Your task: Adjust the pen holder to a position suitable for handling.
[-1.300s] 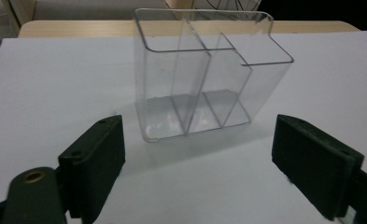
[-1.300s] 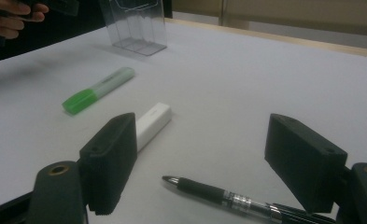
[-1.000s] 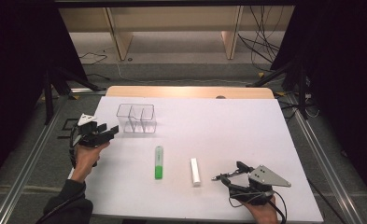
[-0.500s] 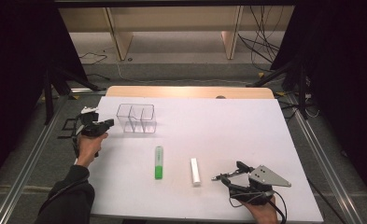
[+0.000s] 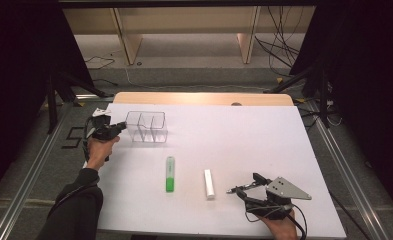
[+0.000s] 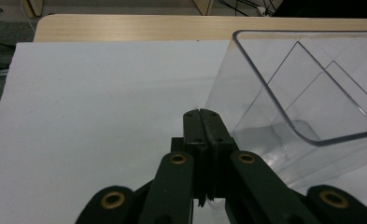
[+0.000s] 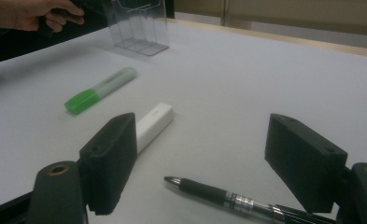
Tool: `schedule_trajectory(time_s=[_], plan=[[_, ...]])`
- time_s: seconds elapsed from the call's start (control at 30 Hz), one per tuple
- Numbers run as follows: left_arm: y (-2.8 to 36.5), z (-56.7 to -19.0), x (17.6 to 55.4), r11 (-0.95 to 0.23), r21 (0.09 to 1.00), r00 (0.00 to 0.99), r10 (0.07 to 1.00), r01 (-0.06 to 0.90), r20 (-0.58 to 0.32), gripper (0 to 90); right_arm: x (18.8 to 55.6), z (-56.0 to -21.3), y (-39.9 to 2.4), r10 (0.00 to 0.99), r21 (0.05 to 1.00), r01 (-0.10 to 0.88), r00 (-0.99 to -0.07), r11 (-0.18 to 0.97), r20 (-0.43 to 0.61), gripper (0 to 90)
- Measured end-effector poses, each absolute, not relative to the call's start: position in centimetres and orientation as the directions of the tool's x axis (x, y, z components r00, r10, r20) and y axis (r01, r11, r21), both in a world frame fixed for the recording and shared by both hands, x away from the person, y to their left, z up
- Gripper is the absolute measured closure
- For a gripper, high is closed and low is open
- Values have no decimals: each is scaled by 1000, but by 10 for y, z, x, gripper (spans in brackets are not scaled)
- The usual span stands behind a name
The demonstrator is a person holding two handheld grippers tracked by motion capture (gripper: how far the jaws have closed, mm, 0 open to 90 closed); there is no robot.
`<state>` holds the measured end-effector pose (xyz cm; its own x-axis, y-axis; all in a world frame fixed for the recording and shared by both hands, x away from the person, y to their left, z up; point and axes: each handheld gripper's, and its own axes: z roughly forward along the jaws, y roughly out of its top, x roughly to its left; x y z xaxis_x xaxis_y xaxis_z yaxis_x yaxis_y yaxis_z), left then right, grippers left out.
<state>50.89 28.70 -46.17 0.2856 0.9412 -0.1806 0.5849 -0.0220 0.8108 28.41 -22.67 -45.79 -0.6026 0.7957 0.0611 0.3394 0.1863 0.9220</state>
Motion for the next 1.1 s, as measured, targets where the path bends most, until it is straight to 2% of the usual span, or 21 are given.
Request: schedule_trajectory(time_s=[0.4, 1.1], plan=[[278, -464, 515, -38, 813, 312, 933, 581, -179, 896, 285, -459, -227, 794, 920, 343, -604, 187, 64, 261], [200, -461, 521, -85, 805, 383, 905, 587, -184, 895, 285, -459, -226, 791, 920, 344, -608, 187, 66, 261]])
